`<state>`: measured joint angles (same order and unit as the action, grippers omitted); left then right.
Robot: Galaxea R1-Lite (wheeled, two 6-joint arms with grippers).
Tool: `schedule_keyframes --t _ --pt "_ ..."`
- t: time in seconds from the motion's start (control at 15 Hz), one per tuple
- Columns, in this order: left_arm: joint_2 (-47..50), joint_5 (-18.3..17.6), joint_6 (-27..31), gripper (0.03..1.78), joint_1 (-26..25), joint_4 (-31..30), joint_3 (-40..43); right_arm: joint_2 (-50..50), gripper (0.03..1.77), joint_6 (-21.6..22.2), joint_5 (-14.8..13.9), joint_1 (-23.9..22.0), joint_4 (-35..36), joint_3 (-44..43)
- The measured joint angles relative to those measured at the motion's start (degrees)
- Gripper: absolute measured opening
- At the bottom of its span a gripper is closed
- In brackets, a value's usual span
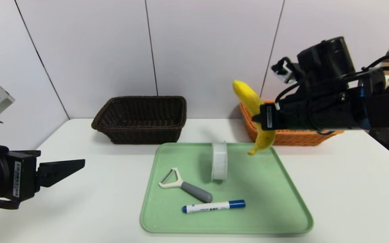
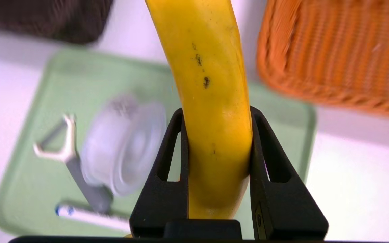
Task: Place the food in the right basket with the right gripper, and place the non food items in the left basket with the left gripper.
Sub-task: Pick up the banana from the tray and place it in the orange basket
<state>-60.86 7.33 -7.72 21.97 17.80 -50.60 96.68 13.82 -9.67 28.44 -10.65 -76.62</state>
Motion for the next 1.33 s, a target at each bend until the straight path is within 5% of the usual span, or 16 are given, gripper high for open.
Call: schedule_keyframes --t 0.2,0.53,0.8,1.33 --pt "0.3 0.0 -0.2 1.69 0.0 0.0 0.5 -0.2 0.49 3.4 -3.1 -6.1 0.4 -5.6" --pt "0.7 0.0 -0.4 1.69 0.0 0.0 1.0 3.8 0.49 24.7 -1.5 -16.2 -5.2 -11.4" --pt "1.0 0.0 -0.4 1.69 0.0 0.0 1.0 6.4 0.49 39.6 2.1 -19.6 -6.1 -11.4" --pt "1.3 0.0 -0.4 1.69 0.0 0.0 1.1 10.7 0.49 53.3 3.5 -22.6 -3.3 -13.3"
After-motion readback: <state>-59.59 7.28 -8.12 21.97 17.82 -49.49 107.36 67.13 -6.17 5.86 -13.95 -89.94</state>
